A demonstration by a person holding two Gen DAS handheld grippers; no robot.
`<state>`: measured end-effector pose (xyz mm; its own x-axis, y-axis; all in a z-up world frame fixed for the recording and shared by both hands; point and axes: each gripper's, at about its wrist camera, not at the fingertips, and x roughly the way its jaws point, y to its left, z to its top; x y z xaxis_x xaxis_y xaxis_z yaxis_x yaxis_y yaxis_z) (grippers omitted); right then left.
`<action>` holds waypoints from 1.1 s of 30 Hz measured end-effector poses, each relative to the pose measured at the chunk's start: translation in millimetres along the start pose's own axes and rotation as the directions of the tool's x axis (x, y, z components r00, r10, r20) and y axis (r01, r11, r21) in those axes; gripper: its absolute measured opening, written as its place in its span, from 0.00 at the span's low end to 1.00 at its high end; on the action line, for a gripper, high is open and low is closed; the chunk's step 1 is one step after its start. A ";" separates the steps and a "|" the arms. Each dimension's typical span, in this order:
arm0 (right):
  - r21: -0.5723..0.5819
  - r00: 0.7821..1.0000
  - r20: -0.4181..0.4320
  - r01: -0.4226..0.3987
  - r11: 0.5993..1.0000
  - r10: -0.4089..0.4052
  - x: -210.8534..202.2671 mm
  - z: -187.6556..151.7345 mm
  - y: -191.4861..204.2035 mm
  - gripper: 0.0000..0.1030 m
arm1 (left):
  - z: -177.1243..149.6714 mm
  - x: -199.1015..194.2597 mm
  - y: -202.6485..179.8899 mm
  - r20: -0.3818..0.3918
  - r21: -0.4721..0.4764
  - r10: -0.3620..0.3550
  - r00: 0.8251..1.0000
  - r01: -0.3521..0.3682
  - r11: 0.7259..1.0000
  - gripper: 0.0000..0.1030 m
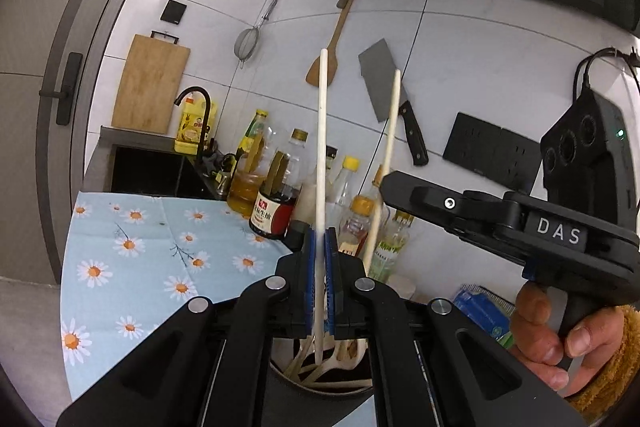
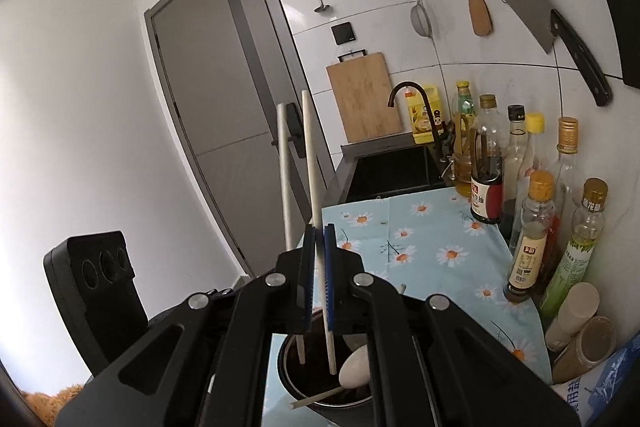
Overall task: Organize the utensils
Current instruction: 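Carry both chopsticks over the black holder and release them inside, then withdraw both grippers from the holder toward the remaining chopsticks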
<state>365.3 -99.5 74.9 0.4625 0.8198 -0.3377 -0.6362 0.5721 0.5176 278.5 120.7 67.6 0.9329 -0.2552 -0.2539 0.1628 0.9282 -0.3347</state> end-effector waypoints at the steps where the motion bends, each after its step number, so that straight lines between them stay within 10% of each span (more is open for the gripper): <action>1: 0.000 1.000 -0.004 0.002 1.000 -0.002 1.4 -2.4 0.4 0.05 | -2.4 1.4 0.2 -0.006 0.004 0.005 1.000 -0.005 1.000 0.04; 33: 0.051 0.997 -0.051 0.053 0.997 -0.050 -58.9 -9.8 -10.6 0.36 | -10.3 -37.9 -23.4 -0.062 -0.014 0.058 0.996 -0.059 0.998 0.06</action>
<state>338.7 -153.6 81.6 0.4616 0.7903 -0.4030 -0.5787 0.6126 0.5383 236.1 105.9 75.7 0.9193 -0.2170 -0.3283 0.1030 0.9379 -0.3314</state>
